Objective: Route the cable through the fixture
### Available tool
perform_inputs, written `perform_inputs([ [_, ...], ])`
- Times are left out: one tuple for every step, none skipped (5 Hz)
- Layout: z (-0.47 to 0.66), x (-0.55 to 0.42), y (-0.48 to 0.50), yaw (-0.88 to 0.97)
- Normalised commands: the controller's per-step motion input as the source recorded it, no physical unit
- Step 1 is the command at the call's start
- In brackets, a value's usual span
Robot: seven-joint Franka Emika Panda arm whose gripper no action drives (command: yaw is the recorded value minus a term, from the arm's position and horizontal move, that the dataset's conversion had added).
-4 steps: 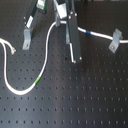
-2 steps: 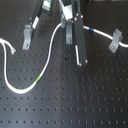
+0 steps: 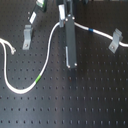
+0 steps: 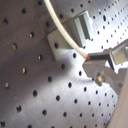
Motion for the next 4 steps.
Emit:
perform_inputs([
  [-0.13,-0.034,-0.008,0.99],
  [-0.13,-0.066,-0.008,0.97],
  [-0.11,-0.098,-0.003,0.95],
  [-0.14,-0.132,0.009,0.92],
])
